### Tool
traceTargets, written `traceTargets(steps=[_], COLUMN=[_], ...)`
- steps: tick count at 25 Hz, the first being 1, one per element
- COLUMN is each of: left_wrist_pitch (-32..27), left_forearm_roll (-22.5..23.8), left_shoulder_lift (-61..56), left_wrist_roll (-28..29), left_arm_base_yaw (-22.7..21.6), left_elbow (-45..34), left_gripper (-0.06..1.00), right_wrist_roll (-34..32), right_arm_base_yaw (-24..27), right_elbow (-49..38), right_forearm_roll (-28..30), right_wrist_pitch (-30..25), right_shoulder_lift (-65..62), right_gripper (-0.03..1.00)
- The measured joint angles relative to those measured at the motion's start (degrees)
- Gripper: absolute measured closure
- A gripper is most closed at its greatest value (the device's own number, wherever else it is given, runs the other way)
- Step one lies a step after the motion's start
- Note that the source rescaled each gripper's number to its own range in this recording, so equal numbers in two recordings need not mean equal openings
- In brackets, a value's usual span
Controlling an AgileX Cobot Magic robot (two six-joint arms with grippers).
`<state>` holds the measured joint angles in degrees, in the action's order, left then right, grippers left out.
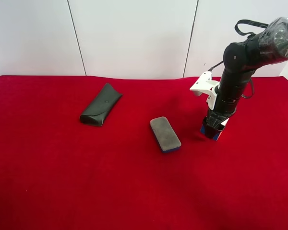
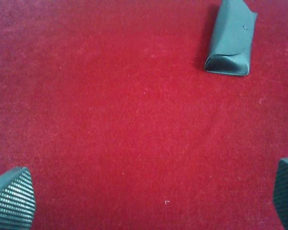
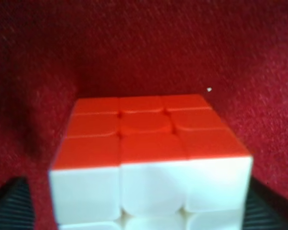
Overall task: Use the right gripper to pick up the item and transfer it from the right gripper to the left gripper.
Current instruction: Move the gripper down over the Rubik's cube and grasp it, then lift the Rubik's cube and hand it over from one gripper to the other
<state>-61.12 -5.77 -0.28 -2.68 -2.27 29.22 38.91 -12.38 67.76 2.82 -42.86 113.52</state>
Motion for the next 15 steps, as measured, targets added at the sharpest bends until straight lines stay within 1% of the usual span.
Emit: traceTargets(steps=[2,5,15], left_wrist_pitch=[0.0,0.0,0.0], left_forearm_roll=[0.0,0.0,0.0], left_shoulder_lift=[0.0,0.0,0.0], left_wrist_roll=[0.0,0.0,0.0], left_arm_base_yaw=[0.0,0.0,0.0], left_elbow=[0.0,0.0,0.0], left_gripper=[-0.06,-0.06,-0.06], right_wrist_roll=[-0.05,-0.15,-0.15], right_arm_base_yaw=[0.0,0.0,0.0], right_elbow=[0.0,0.0,0.0], right_forearm_roll=[0.43,1.3,1.67], right_wrist_pitch=[0.23,0.29,0.41], right_shoulder_lift=[0.0,0.0,-0.05], right_gripper=[0.8,0.97,0.97])
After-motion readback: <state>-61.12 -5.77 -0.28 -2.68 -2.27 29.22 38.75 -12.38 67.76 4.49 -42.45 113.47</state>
